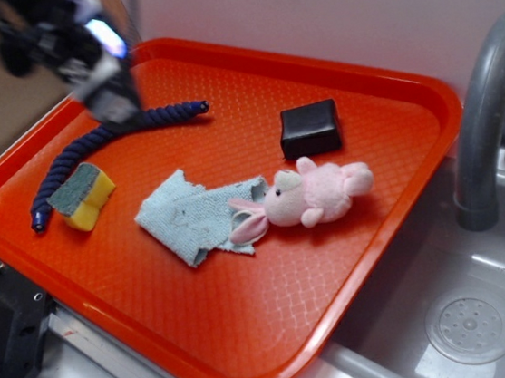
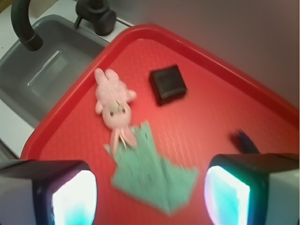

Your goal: Grab the pink bunny.

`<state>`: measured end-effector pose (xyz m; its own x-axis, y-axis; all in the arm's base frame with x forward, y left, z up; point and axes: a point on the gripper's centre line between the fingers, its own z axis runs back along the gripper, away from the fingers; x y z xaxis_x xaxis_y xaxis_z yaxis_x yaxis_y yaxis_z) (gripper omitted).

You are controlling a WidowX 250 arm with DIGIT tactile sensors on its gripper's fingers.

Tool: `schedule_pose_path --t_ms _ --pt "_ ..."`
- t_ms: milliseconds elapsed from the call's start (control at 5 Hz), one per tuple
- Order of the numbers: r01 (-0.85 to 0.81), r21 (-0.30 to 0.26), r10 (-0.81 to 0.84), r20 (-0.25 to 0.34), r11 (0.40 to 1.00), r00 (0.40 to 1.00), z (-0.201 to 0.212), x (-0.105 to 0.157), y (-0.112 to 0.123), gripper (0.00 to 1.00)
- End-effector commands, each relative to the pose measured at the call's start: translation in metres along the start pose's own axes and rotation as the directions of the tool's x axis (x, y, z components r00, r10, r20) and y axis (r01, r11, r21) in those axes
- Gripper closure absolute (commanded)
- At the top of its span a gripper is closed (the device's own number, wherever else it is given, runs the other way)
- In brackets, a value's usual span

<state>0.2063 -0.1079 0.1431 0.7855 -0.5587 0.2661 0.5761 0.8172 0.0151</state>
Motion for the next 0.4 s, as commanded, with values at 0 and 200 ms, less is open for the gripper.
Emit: schedule_pose_path --t_ms 0,200 --pt "0.134 -0.038 -0.135 -0.013 0.990 0.991 -0.050 0.050 -0.035 0.00" --pt "0.160 -0.082 -0.165 -0.055 0.984 0.985 -0.077 0.057 -0.041 0.00"
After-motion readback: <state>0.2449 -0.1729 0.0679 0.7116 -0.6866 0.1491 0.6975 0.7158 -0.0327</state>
